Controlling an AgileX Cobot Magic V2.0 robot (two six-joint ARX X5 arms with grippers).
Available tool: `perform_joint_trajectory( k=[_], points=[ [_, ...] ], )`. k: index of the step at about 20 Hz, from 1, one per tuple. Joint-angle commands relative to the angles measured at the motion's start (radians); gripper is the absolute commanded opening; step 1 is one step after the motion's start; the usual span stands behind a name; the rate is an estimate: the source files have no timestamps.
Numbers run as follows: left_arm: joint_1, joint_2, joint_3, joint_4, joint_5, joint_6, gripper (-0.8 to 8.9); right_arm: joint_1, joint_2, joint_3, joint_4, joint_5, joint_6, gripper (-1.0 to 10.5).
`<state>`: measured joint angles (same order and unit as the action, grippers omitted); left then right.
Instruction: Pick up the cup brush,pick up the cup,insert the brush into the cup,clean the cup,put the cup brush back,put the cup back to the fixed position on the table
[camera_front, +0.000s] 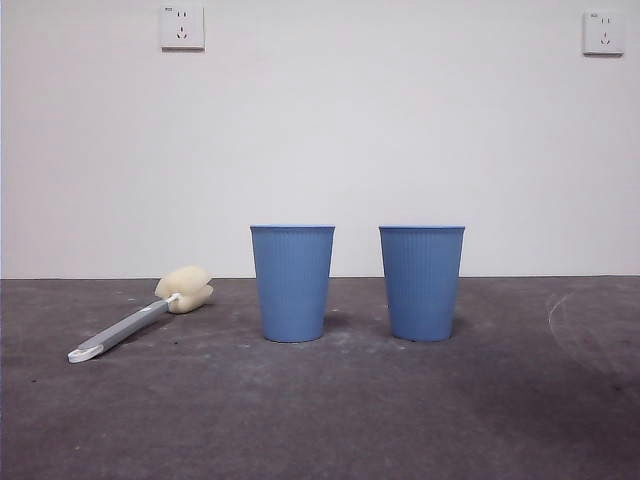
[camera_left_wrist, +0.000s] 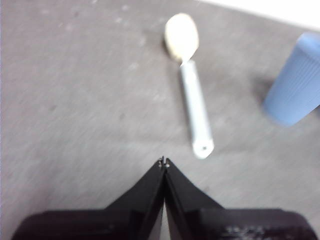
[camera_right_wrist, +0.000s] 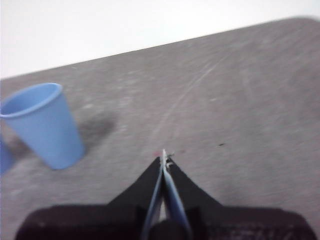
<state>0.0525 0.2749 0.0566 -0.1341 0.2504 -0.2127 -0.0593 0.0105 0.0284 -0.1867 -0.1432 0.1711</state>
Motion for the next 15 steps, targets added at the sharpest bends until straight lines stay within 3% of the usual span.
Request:
perform_joint_trajectory(
  k=[1, 4, 8, 15],
  points=[
    [0.003, 0.016, 0.067, -0.034, 0.019, -0.046, -0.07, 0.0, -0.001, 0.041, 0.002, -0.049, 0.106, -0.1],
    [0.001, 0.062, 0.184, -0.112, 0.038, -0.049, -0.07, 0.0, 0.016, 0.127, -0.003, -0.096, 0.126, -0.1],
    [0.0, 0.151, 0.382, -0.252, 0.153, -0.043, -0.07, 0.0, 0.112, 0.316, -0.093, -0.182, 0.107, -0.1],
    [-0.008, 0.292, 0.676, -0.624, 0.259, 0.152, -0.07, 0.0, 0.399, 0.69, -0.584, -0.346, -0.218, -0.1]
  ],
)
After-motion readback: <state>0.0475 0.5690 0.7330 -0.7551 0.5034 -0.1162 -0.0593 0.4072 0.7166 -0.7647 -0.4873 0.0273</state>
